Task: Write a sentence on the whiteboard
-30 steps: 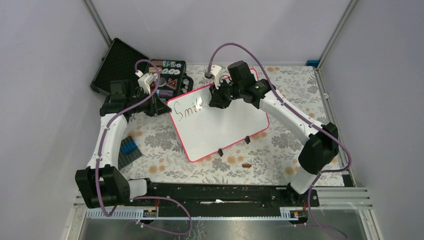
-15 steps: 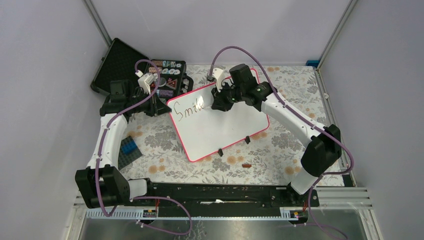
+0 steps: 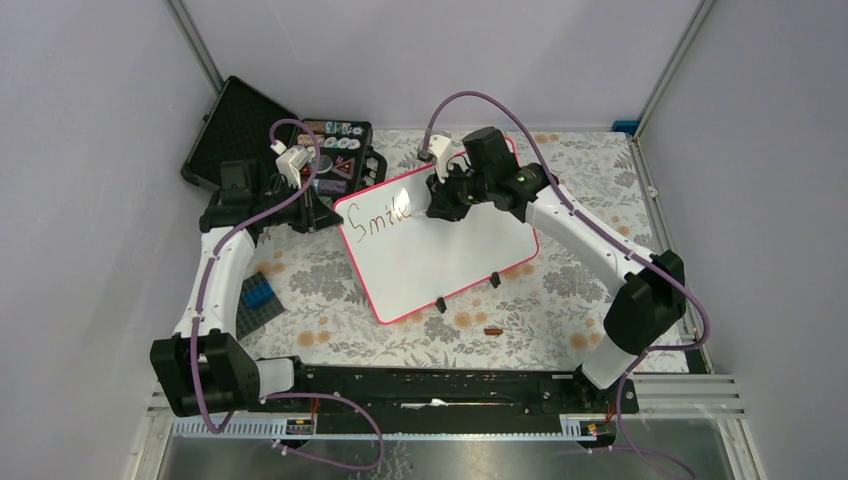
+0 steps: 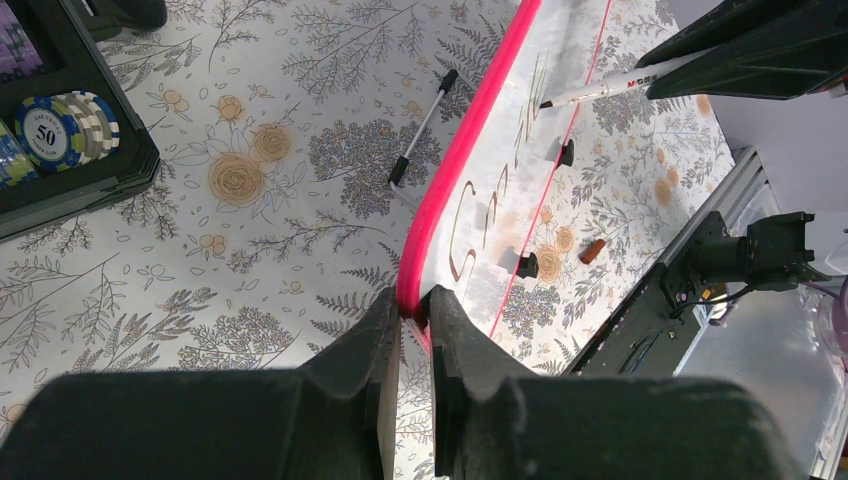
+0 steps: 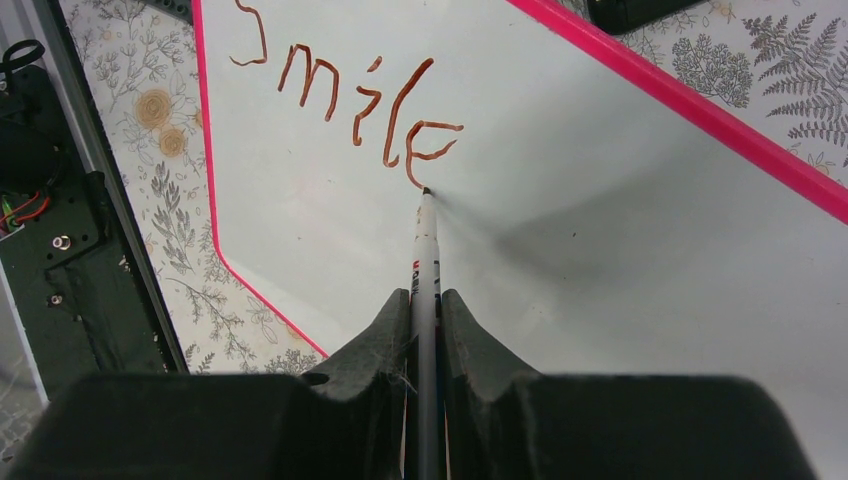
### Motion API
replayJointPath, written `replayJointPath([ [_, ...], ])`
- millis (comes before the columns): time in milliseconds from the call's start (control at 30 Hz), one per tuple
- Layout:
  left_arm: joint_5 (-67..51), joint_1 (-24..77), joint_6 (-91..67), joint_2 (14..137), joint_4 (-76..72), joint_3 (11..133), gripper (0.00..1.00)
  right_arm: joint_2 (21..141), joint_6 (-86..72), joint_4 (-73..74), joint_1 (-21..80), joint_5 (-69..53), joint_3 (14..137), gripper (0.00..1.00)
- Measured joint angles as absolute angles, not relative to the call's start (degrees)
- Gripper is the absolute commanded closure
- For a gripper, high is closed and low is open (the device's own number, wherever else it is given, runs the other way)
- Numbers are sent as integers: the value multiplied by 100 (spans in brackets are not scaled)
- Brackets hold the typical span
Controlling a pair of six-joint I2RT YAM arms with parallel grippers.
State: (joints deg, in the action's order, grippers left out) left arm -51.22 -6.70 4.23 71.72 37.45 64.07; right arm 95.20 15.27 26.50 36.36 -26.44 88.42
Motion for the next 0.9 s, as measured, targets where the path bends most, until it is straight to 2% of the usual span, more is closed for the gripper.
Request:
replayJointPath([
  [900,-5122,-663,471,7170,3758,6407,100,9240,1479,2797,3267,-3129,8840,100],
])
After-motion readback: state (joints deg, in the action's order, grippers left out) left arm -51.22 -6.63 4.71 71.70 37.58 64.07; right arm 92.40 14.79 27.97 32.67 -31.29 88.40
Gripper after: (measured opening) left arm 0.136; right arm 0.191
